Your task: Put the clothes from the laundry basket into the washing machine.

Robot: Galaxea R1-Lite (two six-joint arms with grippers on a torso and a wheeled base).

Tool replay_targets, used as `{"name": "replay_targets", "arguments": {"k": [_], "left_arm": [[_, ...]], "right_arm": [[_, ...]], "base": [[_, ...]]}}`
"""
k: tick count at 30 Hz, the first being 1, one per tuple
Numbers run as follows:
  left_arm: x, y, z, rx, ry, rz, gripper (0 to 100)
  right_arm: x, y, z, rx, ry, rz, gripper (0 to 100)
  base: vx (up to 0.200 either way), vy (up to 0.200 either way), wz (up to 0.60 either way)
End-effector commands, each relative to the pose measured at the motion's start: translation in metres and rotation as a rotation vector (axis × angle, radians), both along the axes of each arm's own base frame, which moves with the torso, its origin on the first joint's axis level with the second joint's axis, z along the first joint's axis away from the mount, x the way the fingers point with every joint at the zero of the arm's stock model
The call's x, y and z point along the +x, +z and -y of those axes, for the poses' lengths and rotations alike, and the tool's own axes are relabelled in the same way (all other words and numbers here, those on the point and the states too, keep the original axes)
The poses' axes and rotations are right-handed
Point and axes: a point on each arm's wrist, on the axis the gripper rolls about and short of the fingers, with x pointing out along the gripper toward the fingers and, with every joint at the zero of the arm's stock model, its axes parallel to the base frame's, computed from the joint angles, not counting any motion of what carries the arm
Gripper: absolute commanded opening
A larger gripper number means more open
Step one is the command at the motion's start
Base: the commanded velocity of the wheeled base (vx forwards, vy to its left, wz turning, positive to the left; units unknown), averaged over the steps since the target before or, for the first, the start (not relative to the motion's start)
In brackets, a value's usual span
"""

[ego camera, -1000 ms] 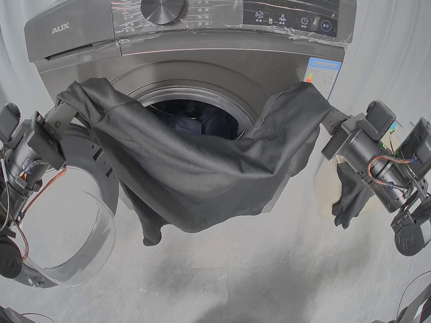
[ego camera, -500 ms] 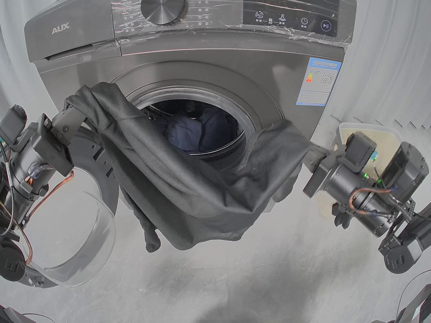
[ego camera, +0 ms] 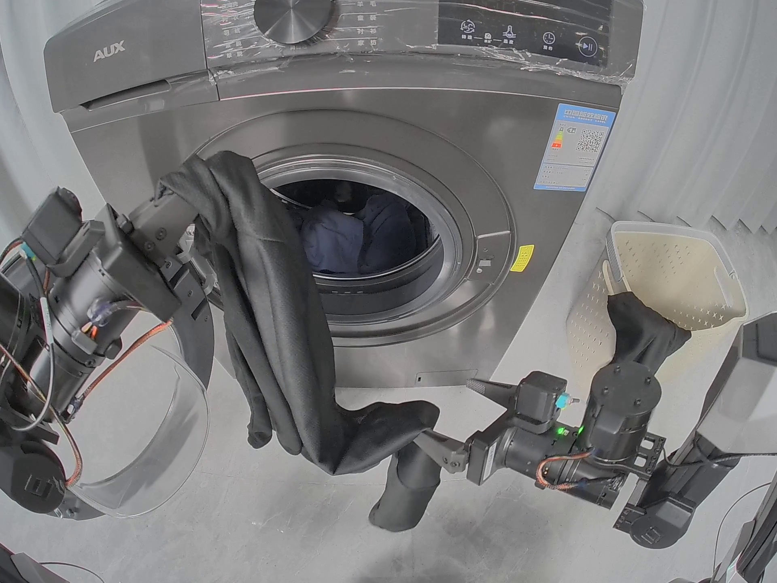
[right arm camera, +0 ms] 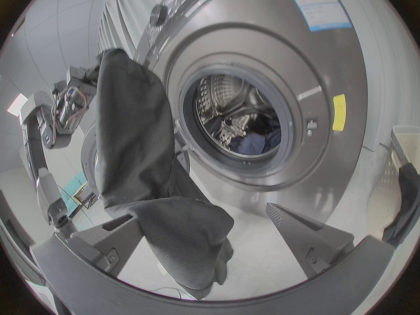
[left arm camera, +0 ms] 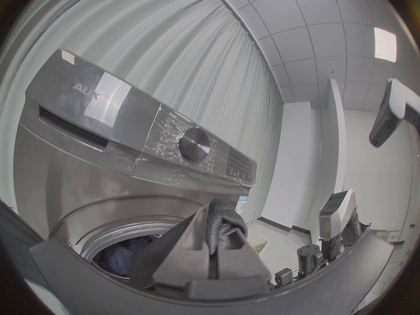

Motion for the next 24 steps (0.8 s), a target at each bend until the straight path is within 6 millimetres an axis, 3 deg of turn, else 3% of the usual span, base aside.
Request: {"name": "replay_targets", "arguments": {"k": [1,9,11,17,24], "left_arm": [[0.009,-0.013,0.013,0.033,-0.001,-0.041,0],[0.012,-0.024,0.020,0.078,-0.012,-0.100,0],[0.016,-0.029,0.022,0.108,0.006,-0.120,0],[0.020,-0.029,0.024,0.117,0.010,-0.123,0],[0.022,-0.023,0.023,0.095,0.044,-0.110,0]], "right_arm": [[-0.005,-0.022,-0.002,-0.066,-0.004,-0.064,100],[-0.004,-0.024,0.006,-0.085,-0.073,-0.099,100],[-0.012,-0.031,0.014,-0.119,-0.072,-0.137,100],[-0.029,-0.051,0.036,-0.217,-0.112,-0.233,100],[-0.030,-0.051,0.040,-0.215,-0.120,-0.236,100]], "base": [[0.000,0.000,0.00],[0.000,0.000,0.00],[0.000,0.000,0.00],[0.000,0.000,0.00],[0.000,0.000,0.00]]}}
